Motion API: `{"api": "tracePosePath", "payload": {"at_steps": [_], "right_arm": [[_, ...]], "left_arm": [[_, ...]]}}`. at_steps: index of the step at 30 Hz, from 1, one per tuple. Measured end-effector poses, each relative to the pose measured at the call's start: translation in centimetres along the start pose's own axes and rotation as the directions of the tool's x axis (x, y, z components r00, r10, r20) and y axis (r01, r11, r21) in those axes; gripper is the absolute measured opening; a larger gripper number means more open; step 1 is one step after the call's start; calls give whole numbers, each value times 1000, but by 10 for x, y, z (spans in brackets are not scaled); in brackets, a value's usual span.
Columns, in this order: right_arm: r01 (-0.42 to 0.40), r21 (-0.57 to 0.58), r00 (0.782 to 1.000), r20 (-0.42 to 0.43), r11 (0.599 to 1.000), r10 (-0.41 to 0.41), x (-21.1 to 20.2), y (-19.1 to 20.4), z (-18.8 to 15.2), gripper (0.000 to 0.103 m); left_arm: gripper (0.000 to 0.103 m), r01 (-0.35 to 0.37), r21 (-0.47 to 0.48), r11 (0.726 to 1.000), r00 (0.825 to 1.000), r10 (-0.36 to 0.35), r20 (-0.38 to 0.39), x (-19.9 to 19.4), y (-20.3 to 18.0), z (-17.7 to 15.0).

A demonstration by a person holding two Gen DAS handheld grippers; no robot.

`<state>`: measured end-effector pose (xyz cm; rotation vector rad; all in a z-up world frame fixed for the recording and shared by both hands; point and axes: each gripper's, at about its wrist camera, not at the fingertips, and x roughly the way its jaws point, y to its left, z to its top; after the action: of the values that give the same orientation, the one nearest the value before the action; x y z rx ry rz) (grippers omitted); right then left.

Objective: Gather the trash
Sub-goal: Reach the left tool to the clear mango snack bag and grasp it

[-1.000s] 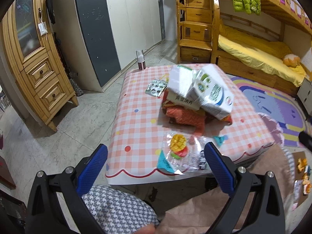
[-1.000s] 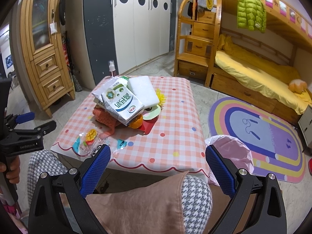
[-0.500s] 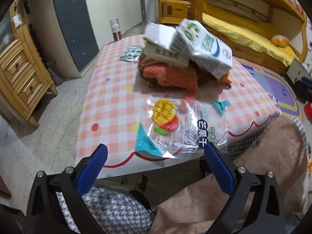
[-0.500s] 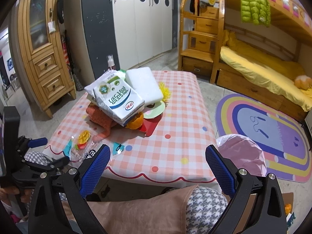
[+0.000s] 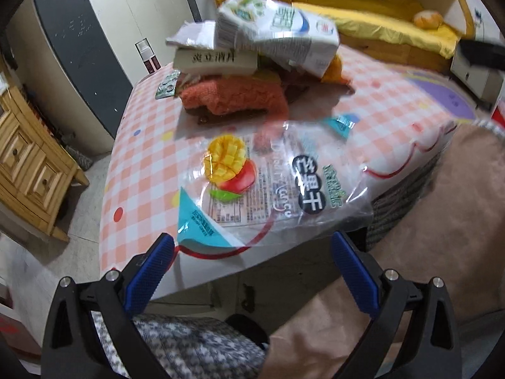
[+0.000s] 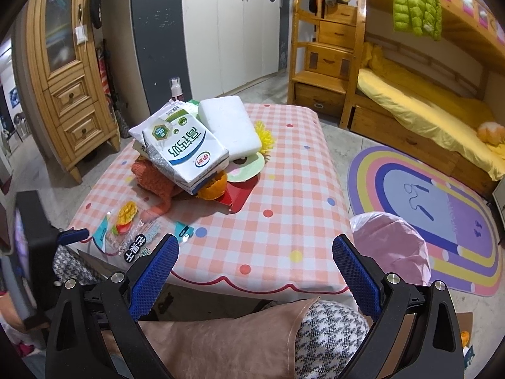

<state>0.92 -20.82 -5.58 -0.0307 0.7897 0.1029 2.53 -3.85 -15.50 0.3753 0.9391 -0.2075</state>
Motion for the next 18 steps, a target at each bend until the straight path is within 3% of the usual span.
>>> {"api": "tracePosePath", "payload": {"at_steps": [11,18], "right_arm": [[1,-10,1000,0,1000,-1,-3,2,-1,97],[4,-5,1000,2,1000,-4,-7,1,0,97]], "left_arm": [[94,24,25,999,997,-25,67,2,-3,8],[92,105,9,994,986,-105,128,6,2,33]]}}
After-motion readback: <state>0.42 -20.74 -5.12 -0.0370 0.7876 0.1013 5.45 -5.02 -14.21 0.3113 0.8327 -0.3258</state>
